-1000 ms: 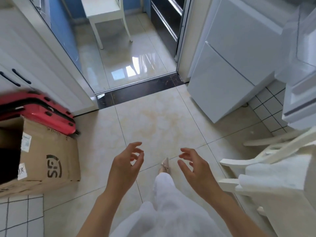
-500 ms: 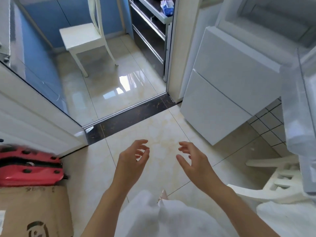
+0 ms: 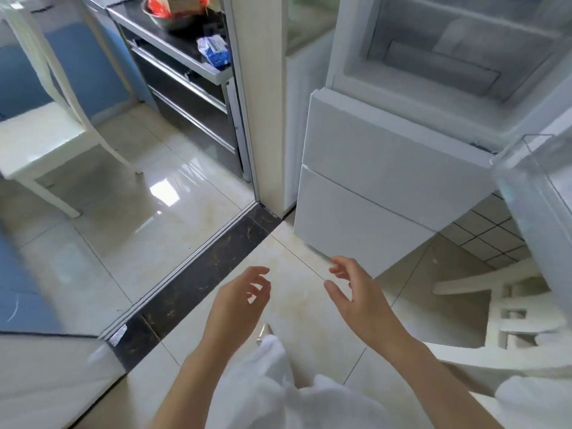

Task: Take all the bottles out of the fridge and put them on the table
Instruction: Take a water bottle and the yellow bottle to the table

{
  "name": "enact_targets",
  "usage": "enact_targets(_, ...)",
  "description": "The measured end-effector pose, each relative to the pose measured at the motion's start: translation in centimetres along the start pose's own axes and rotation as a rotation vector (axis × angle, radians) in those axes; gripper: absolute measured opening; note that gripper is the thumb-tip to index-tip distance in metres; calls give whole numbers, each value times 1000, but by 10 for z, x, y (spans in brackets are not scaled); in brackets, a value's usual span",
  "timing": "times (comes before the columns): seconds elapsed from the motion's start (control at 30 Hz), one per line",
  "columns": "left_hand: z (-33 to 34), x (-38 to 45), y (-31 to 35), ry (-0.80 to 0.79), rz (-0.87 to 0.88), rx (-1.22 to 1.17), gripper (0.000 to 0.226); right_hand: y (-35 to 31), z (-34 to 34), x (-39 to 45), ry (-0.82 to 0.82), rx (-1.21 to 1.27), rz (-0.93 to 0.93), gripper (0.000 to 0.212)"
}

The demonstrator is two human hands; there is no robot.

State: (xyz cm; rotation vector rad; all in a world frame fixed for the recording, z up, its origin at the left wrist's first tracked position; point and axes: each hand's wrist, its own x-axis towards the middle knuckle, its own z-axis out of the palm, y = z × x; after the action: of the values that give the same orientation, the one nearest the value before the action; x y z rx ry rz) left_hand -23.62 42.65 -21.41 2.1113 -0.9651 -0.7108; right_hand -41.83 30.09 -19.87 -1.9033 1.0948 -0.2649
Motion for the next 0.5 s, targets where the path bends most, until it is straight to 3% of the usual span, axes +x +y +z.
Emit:
enact_targets(0.23,-44,139,29,-165,221,49,26,-41,-5,75,204,66,97,38)
enact_targets(0.5,-28,247,107,-293,434,-8,25,-59,-53,143,438,75,119,38)
